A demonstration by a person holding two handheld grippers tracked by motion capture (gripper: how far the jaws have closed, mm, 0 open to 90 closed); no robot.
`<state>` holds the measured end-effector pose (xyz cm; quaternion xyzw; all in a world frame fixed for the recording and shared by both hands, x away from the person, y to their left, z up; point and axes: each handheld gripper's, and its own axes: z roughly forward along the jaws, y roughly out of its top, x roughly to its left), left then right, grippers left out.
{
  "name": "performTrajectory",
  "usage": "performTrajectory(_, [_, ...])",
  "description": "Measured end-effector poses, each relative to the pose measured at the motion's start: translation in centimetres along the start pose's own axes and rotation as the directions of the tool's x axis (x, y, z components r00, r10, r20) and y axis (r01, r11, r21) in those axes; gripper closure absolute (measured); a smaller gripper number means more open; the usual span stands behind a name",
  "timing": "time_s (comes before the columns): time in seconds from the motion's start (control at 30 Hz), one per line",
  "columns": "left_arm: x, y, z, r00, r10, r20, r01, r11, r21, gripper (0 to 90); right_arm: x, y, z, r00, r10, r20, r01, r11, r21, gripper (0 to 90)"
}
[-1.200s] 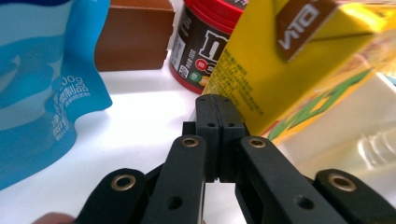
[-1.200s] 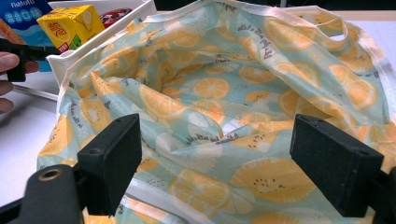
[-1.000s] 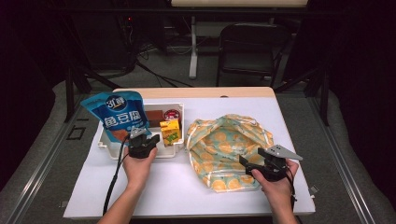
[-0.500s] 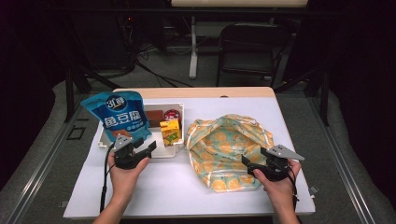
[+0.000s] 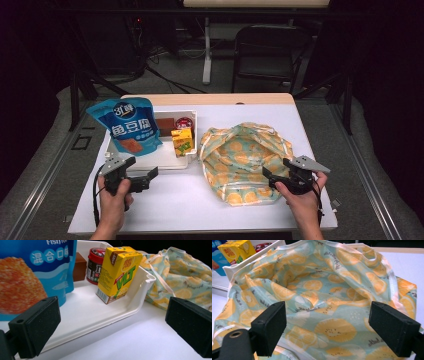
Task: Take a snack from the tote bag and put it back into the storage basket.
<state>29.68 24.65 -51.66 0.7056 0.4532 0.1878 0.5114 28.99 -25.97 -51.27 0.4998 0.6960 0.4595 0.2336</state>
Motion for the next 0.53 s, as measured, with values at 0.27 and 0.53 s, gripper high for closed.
performTrajectory(0.27, [1.4, -1.2, -1.8, 0.9993, 0.023, -0.03, -0.022, 0.9993, 0.029, 0.7, -0.8, -0.2, -0.6, 0.9996, 0.02, 0.022, -0.02, 1.0, -0.006, 14.1])
performTrajectory(0.53, [1.8, -1.3, -1.8, 0.999, 0.009, -0.043, -0.008, 0.9995, 0.03, 1.1, -1.3, -0.3, -0.5, 0.999, 0.037, 0.026, -0.037, 0.999, -0.01, 14.0])
